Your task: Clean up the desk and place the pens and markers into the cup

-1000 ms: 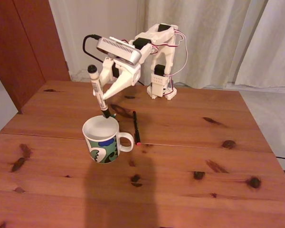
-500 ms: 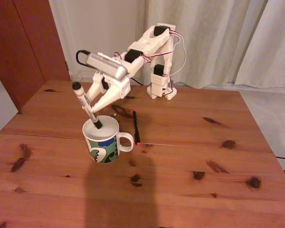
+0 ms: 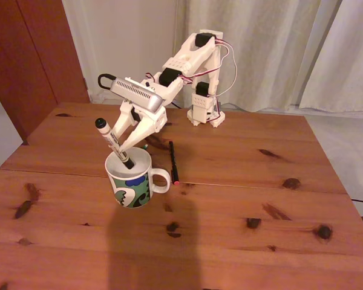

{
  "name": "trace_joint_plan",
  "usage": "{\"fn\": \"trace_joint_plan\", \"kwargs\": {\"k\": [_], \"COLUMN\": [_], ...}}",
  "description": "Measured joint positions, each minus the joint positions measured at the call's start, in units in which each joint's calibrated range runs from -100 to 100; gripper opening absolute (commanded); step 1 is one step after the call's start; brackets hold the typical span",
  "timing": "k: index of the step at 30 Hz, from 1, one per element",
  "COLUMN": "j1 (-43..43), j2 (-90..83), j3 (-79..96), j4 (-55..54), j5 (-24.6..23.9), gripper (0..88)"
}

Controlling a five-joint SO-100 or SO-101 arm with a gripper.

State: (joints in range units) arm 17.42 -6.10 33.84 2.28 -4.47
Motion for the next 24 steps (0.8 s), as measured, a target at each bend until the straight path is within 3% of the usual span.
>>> {"fn": "trace_joint_plan", "kwargs": {"k": [6,12,24], "j1": [0.0,0.0,0.0], "j2": [0.0,0.0,-0.1], "j3": [0.5,0.5,0.5], "j4": [-0.1,-0.1,-0.1], "j5": [0.0,0.0,0.0], "gripper": [1.5,10.2,10.2]}}
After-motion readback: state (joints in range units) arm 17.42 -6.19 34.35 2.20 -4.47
